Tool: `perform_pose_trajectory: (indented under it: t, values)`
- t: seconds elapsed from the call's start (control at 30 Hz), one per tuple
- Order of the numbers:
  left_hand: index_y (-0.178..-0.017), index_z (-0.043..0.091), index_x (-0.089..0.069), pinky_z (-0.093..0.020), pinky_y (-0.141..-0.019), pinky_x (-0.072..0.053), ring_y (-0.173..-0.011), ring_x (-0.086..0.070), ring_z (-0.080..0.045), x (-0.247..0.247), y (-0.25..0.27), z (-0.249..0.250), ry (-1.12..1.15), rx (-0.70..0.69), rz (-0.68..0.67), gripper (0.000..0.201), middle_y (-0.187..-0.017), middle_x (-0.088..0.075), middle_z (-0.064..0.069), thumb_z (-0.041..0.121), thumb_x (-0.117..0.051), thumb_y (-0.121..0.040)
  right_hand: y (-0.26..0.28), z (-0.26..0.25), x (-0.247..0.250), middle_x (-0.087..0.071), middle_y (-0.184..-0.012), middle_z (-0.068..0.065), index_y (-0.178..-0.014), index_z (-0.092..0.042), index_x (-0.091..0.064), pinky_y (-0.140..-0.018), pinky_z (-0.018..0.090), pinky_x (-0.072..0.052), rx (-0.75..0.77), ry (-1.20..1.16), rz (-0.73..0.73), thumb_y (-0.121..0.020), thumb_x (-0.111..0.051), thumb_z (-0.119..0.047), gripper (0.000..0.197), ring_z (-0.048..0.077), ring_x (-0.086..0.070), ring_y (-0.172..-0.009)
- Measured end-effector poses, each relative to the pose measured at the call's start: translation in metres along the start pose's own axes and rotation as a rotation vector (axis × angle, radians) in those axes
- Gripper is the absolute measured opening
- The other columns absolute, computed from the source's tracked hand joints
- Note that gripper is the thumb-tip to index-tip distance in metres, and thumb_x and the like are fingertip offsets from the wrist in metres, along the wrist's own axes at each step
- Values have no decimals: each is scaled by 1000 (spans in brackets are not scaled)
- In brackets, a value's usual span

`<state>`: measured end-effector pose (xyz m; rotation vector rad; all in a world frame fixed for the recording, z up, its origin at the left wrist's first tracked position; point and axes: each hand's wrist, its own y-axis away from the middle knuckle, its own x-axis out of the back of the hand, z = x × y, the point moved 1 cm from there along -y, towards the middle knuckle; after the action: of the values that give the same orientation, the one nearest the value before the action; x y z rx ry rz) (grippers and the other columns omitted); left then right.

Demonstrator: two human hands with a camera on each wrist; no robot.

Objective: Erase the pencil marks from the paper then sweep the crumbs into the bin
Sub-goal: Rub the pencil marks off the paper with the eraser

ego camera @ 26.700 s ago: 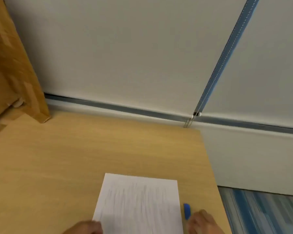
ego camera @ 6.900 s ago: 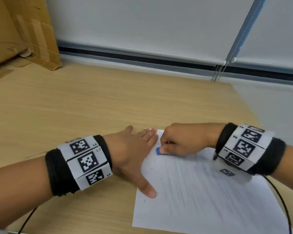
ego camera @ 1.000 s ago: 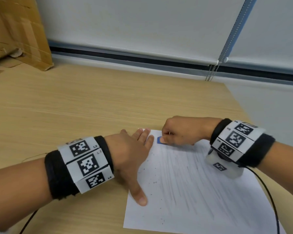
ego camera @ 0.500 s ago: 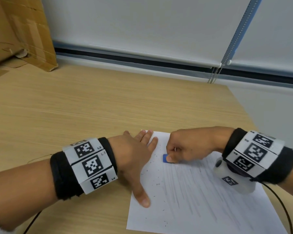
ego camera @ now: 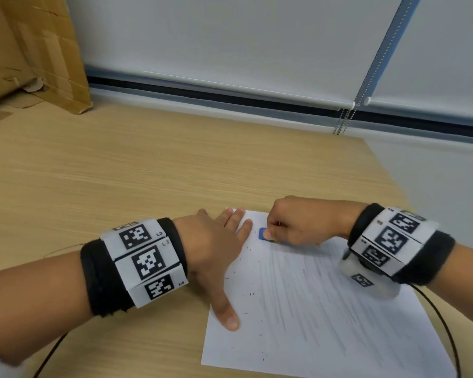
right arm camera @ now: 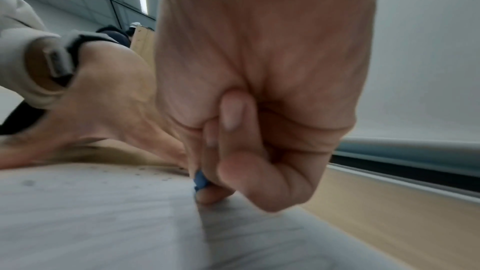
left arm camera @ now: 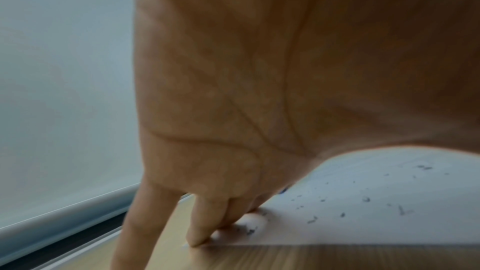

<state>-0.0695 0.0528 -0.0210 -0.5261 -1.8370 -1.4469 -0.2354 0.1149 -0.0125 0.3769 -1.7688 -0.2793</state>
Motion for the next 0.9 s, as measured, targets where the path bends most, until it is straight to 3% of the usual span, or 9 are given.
perform_pose_trajectory:
  t: [0.17, 0.3, 0.47, 0.63, 0.8, 0.9]
  values:
    - [-144, 8, 34, -56, -118, -1, -146, 24, -24, 1, 0, 1, -16, 1, 12, 155, -152, 38, -13, 79, -72, -55, 21, -21, -15, -42, -55, 1, -61, -9, -46, -52, 35, -37, 73, 28, -161, -94, -48, -40, 44, 17, -35, -51]
    - [-143, 8, 35, -55, -118, 1, -145, 25, -24, 1, 1, 1, -6, 4, 1, 155, -152, 39, -12, 78, -72, -56, 13, -14, -9, -44, -52, 0, -58, -11, -43, -53, 36, -40, 47, 41, -19, -96, -45, -43, 50, 18, -36, -49]
    - [-144, 6, 33, -55, -119, -1, -146, 24, -24, 2, 2, 3, -22, 3, 7, 153, -152, 37, -13, 78, -72, -57, 28, -28, -22, -46, -56, 6, -64, -7, -47, -54, 38, -41, 104, 32, -124, -94, -45, -42, 47, 19, -37, -51]
    - [-144, 8, 33, -54, -119, 0, -146, 23, -24, 3, 3, 5, -16, 9, 12, 152, -152, 38, -12, 76, -73, -59, 15, -23, -12, -52, -57, 4, -63, -10, -48, -59, 40, -45, 23, 62, 28, -97, -42, -45, 48, 22, -45, -53]
    - [-145, 7, 32, -54, -119, -4, -146, 23, -25, 0, 0, 2, -17, 5, 21, 155, -152, 37, -13, 80, -71, -55, 36, -45, -26, -52, -57, 3, -68, -9, -51, -57, 37, -44, 112, 68, -147, -94, -47, -42, 42, 20, -42, -51]
    - [-145, 7, 32, -54, -119, -4, -146, 23, -24, 1, -1, 2, -24, 10, 16, 155, -153, 37, -12, 80, -71, -55, 27, -41, -17, -53, -58, 3, -69, -9, -54, -57, 36, -43, 63, 71, -90, -94, -46, -47, 46, 20, -44, -52]
